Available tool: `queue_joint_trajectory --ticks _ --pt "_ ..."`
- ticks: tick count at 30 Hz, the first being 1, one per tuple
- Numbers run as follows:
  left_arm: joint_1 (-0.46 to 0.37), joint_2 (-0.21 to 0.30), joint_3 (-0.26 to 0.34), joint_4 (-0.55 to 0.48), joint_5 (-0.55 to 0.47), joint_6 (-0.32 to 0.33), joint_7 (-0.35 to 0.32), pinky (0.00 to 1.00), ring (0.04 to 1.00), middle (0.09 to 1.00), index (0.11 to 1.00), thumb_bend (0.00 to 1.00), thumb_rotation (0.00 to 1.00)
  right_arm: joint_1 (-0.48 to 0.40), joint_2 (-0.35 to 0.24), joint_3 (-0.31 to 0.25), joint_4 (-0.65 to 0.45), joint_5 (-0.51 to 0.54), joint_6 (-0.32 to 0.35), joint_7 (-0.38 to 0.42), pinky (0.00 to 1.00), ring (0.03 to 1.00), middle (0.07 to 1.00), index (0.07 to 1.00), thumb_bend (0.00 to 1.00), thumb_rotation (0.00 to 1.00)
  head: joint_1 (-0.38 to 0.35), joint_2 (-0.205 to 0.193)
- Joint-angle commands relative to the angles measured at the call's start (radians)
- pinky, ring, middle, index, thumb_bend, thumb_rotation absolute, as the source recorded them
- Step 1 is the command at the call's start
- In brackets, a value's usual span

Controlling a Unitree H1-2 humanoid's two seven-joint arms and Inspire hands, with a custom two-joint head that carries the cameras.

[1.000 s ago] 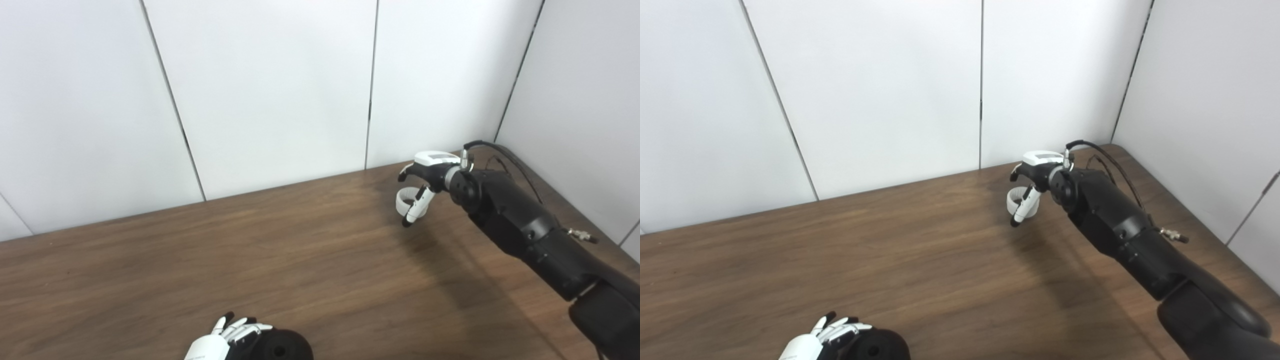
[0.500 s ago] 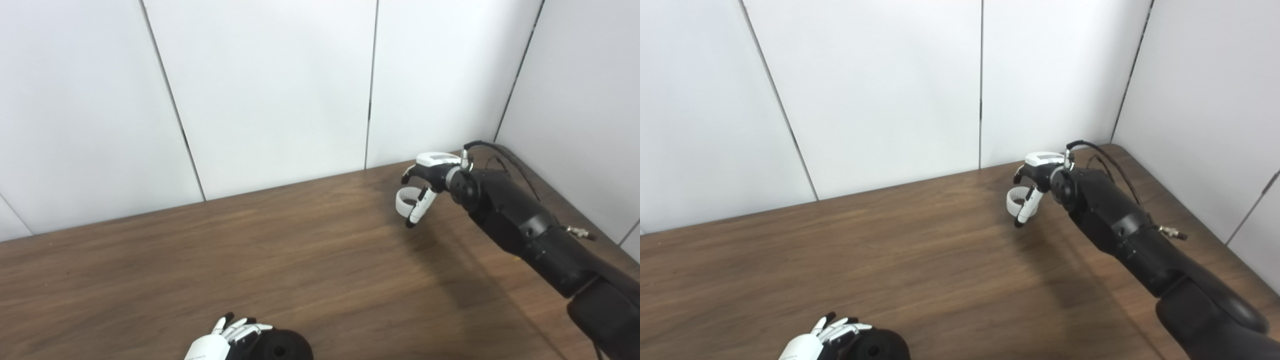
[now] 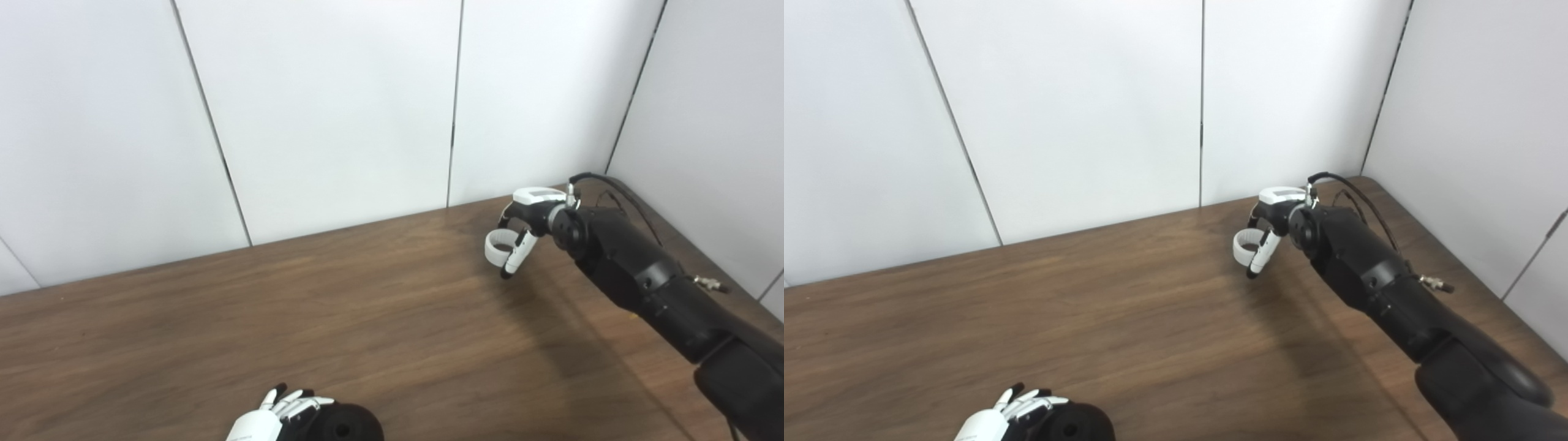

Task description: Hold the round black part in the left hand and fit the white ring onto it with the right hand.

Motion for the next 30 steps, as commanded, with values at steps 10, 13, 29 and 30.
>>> queue_joint_trajectory --ticks 10,13,29,30 --pt "0.015 0.009 0.000 -0.007 0.011 0.003 -0.030 1.00 0.878 0.785 0.481 0.53 0.06 -0.039 -0.036 -0.011 -0.027 -0.019 0.003 -0.005 1.00 0.997 0.924 0.717 0.93 0.31 -0.001 0.004" --pt "0.014 0.009 -0.001 -0.008 0.014 0.004 -0.034 1.00 0.878 0.786 0.481 0.53 0.06 -0.037 -0.036 -0.011 -0.025 -0.021 0.002 -0.010 1.00 0.995 0.920 0.710 0.92 0.31 -0.001 0.004" --pt "0.014 0.006 0.001 -0.021 0.014 0.015 -0.050 1.00 0.881 0.787 0.482 0.53 0.06 -0.032 -0.029 -0.029 -0.016 -0.004 -0.009 -0.037 0.98 0.969 0.876 0.622 0.88 0.29 0.000 0.012" --pt "0.014 0.005 0.001 -0.022 0.015 0.017 -0.052 1.00 0.881 0.787 0.482 0.53 0.06 -0.034 -0.028 -0.026 -0.014 -0.007 -0.006 -0.033 0.98 0.968 0.876 0.624 0.88 0.29 0.000 0.012"
